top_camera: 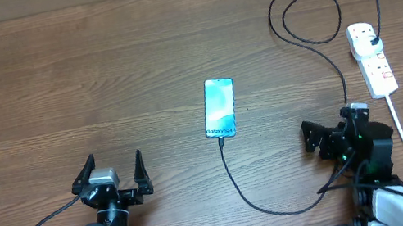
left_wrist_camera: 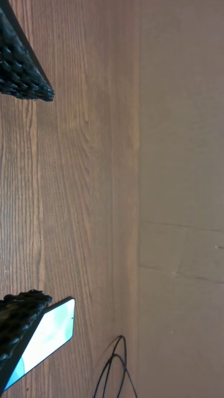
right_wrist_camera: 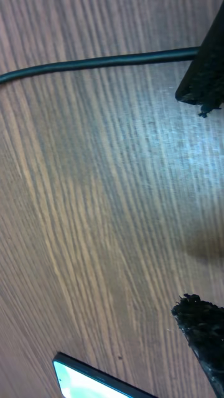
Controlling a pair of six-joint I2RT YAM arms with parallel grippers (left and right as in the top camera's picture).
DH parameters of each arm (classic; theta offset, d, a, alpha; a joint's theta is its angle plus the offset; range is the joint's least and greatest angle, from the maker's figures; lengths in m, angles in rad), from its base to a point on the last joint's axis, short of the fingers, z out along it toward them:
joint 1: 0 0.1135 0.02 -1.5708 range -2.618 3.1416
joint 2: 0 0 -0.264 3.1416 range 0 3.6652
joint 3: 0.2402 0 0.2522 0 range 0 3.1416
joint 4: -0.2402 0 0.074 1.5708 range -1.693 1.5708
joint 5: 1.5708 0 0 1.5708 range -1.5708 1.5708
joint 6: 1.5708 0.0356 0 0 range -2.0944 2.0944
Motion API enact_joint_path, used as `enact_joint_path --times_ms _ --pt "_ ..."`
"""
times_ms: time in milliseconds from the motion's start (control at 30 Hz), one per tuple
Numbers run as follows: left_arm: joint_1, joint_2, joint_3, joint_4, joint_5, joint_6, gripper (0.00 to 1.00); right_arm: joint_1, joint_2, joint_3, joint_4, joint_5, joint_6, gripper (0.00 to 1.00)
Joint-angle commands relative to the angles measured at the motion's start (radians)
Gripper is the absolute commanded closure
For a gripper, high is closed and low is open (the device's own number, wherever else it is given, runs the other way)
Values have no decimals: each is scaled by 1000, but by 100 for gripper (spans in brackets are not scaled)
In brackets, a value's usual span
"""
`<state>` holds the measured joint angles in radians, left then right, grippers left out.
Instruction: Plug charger to phone and switch on socket
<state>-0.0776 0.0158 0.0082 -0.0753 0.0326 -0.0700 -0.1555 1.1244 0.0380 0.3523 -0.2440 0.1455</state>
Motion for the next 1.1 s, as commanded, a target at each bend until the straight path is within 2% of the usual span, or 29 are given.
enact_joint_path --times_ms 0,300,1067 --pt "6 -11 -3 -2 -7 22 0 5 -48 -31 -32 -11 13 0" --pt "6 -11 -3 -2 -7 22 0 5 -126 -31 -101 -13 14 0" --pt "6 -11 -3 -2 -7 22 0 5 -541 -31 -411 -12 13 0"
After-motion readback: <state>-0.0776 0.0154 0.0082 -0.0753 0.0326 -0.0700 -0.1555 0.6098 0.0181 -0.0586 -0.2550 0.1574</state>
